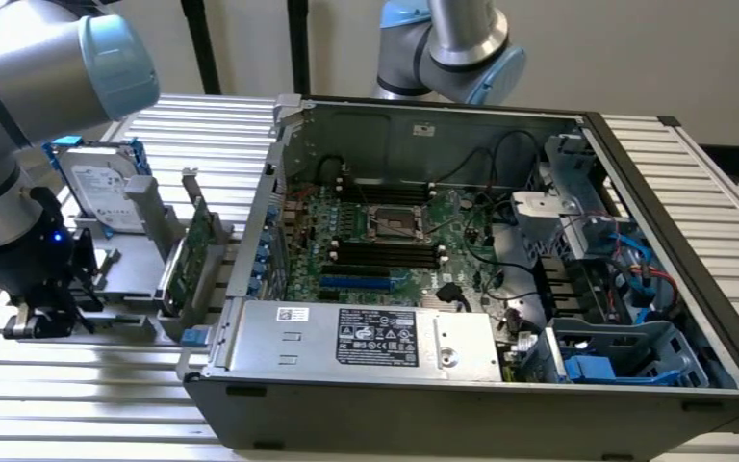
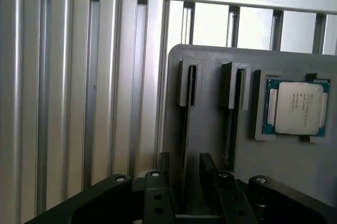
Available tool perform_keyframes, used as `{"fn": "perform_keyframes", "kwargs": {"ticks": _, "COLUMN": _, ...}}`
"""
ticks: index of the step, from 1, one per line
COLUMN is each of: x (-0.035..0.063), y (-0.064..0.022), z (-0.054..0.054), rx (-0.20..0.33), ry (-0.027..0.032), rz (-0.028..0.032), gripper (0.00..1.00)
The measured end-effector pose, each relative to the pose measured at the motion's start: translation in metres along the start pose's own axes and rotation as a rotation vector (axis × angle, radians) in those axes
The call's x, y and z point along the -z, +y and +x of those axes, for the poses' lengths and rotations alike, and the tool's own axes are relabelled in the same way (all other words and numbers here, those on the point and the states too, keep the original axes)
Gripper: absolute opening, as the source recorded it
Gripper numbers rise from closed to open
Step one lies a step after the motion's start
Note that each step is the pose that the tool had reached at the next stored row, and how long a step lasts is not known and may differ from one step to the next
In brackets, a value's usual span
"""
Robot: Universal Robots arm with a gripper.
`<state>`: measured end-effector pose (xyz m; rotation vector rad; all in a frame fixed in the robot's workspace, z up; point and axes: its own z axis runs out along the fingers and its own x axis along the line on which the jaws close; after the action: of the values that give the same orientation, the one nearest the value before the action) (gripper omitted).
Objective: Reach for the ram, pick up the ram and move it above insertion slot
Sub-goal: 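Pick up the ram and move it above insertion slot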
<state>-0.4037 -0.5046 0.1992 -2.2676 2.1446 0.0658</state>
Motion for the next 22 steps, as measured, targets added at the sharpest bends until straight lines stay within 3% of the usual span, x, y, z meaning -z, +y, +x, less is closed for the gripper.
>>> {"fn": "perform_keyframes", "kwargs": {"ticks": 7, "x": -0.0001, "y": 0.0000, "z": 0.0000, "rx": 0.000, "ry": -0.0001, "rz": 0.0001, "gripper": 0.13}}
{"fn": "perform_keyframes", "kwargs": {"ticks": 22, "x": -0.0007, "y": 0.0000, "z": 0.0000, "rx": -0.040, "ry": -0.0008, "rz": 0.0019, "gripper": 0.13}}
